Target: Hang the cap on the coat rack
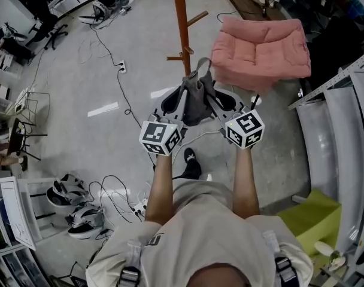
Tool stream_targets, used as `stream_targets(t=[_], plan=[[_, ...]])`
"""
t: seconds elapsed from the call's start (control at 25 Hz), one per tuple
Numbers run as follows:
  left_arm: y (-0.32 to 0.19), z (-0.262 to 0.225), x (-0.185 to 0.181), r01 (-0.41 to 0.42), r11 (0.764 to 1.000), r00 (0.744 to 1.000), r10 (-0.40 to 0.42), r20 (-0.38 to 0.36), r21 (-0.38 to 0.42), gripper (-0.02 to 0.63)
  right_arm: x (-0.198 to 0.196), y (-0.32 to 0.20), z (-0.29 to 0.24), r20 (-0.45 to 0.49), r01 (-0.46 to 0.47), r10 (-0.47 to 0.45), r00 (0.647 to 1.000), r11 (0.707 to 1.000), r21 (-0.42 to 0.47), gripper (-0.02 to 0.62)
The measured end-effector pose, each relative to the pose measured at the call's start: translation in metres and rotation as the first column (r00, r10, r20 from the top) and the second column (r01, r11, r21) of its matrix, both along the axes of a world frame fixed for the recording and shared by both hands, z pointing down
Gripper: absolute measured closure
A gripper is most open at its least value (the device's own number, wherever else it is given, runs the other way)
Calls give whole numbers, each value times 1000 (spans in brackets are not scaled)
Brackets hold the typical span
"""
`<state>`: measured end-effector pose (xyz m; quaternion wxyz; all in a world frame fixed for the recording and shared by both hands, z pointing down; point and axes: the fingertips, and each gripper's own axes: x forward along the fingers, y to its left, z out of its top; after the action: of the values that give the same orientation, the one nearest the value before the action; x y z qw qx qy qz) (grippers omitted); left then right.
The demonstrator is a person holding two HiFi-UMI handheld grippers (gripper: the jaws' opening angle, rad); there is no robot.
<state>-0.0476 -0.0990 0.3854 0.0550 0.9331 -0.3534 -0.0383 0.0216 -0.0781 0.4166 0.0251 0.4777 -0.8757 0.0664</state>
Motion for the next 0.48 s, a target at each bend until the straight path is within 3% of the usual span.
stream_targets(t=[0.48], plan=[[-58, 0, -5, -3, 999, 1000, 2, -30, -33, 566, 5, -68, -5, -13, 67, -68, 998, 997, -40, 535]])
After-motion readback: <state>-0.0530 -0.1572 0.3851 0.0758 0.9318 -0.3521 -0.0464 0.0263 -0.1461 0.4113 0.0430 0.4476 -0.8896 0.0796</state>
